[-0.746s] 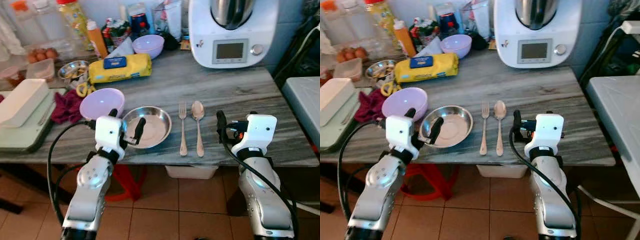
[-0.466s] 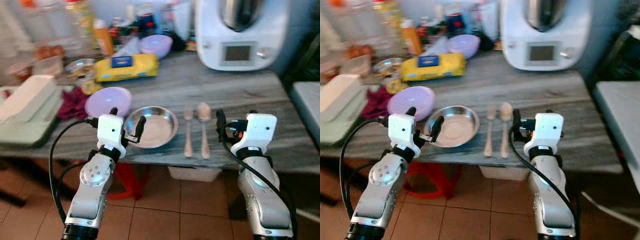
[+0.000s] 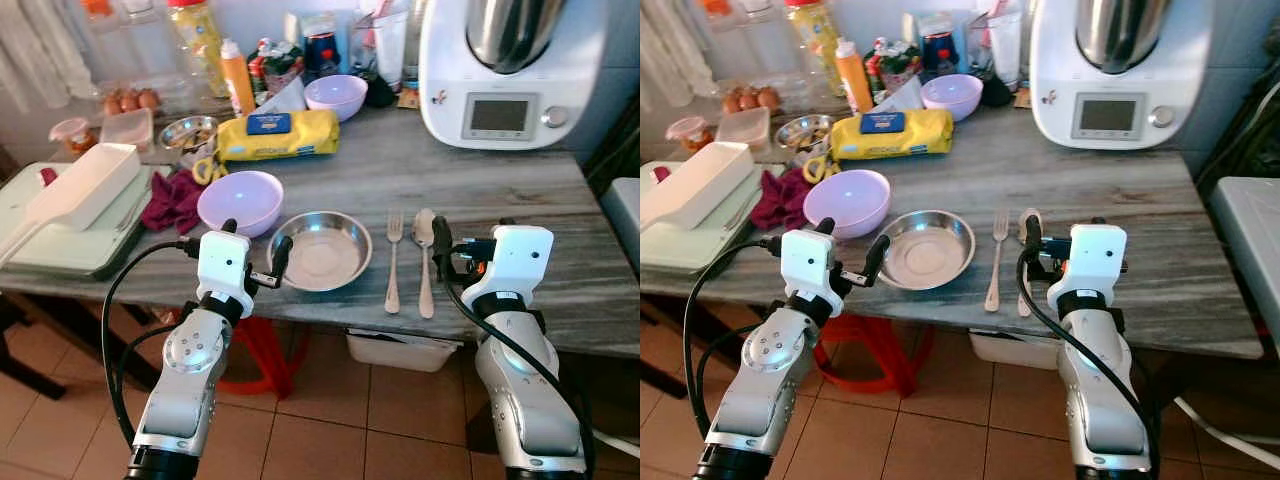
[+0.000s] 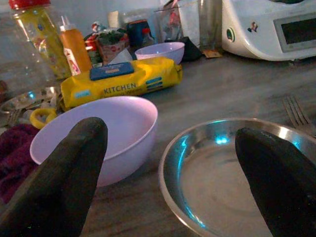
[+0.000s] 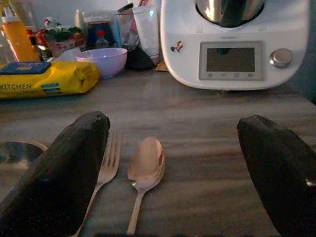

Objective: Setting the table

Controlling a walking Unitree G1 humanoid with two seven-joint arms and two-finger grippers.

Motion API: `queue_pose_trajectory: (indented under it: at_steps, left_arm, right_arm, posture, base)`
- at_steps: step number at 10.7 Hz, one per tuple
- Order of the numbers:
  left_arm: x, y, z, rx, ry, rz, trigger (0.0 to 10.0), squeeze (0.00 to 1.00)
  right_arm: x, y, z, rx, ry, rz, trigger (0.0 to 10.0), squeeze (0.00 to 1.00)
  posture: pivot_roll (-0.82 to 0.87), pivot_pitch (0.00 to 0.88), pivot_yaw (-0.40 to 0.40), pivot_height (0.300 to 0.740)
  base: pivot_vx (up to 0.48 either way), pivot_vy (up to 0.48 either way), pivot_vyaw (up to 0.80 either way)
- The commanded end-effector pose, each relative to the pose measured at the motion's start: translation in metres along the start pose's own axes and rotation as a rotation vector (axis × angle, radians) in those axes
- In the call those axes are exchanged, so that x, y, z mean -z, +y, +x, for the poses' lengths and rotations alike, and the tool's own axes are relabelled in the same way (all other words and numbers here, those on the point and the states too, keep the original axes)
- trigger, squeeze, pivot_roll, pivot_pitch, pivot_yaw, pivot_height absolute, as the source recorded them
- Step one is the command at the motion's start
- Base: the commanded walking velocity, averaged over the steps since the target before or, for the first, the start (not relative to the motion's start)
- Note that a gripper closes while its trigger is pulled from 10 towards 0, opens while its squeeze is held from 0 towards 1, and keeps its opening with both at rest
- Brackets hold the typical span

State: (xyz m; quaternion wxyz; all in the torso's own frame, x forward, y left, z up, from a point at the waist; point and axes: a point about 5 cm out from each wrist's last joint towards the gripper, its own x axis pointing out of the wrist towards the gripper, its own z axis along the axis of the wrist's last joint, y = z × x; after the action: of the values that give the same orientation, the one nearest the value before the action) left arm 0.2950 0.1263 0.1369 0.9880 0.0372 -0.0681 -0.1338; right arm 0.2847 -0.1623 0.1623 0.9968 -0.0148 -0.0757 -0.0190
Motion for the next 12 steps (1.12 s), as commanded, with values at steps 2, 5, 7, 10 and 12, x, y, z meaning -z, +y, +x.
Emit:
queue_pose_trajectory:
  at_steps: [2,5,7,10,12]
  left_arm:
    - [0.0030,0.0029,-0.0001,-0.010,0.019,0.014,10.0,0.00]
    - [0.0035,0.0006,0.0005,-0.003,0.026,0.015,10.0,0.00]
    - [0.0040,-0.0008,0.0016,0.003,0.028,0.013,10.0,0.00]
    - [0.0046,-0.0026,0.0023,0.012,0.032,0.010,10.0,0.00]
    - [0.0048,-0.0036,0.0026,0.021,0.026,0.013,10.0,0.00]
  right_arm:
    - [0.0026,0.0036,0.0012,-0.009,0.013,0.002,10.0,0.00]
    - [0.0041,0.0033,0.0003,-0.004,0.017,0.006,10.0,0.00]
    - [0.0049,0.0026,0.0006,0.001,0.020,0.008,10.0,0.00]
    - [0.0061,0.0004,0.0010,0.015,0.025,0.014,10.0,0.00]
    - [0.0065,0.0004,0.0013,0.017,0.026,0.014,10.0,0.00]
  posture:
    - [-0.19,0.058,0.118,0.740]
    - [-0.19,0.060,0.123,0.740]
    - [-0.19,0.062,0.124,0.740]
    - [-0.19,0.062,0.124,0.740]
    - [-0.19,0.061,0.122,0.740]
  base:
    - [-0.309,0.000,0.00]
    - [-0.341,0.000,0.00]
    - [-0.343,0.000,0.00]
    - [-0.344,0.000,0.00]
    - [-0.334,0.000,0.00]
